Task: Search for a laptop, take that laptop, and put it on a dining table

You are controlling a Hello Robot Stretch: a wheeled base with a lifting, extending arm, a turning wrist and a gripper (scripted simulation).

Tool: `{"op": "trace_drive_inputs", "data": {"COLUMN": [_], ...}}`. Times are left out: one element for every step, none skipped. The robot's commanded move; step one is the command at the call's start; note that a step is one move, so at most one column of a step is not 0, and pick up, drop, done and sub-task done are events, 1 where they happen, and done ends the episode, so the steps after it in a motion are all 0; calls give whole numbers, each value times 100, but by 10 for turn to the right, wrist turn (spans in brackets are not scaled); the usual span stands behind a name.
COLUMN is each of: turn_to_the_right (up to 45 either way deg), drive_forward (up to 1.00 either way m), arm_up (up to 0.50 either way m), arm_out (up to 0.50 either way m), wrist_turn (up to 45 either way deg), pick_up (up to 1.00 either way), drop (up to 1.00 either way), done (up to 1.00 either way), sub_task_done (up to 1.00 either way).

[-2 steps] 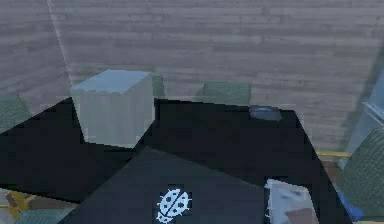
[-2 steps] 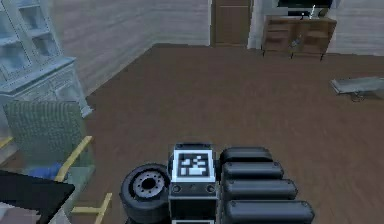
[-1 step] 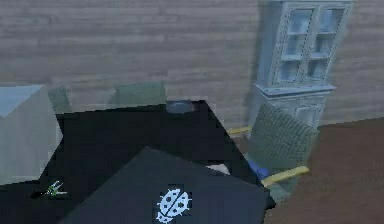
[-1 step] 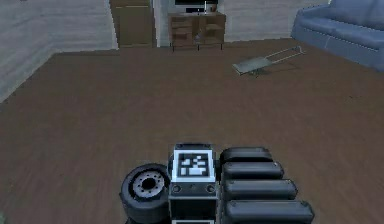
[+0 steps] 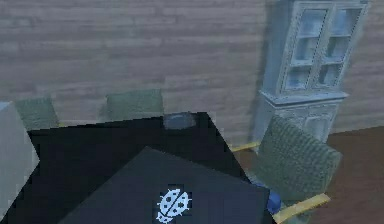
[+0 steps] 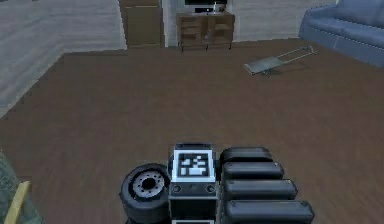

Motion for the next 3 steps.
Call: {"op": "trace_drive_inputs", "data": {"turn_to_the_right": [-450,-450,-450], "drive_forward": [0,0,0], "arm_up": [0,0,0], "arm_out": [0,0,0], "wrist_turn": [0,0,0], "pick_up": [0,0,0], "drop": [0,0,0], "done": [0,0,0], "sub_task_done": [0,0,0]}}
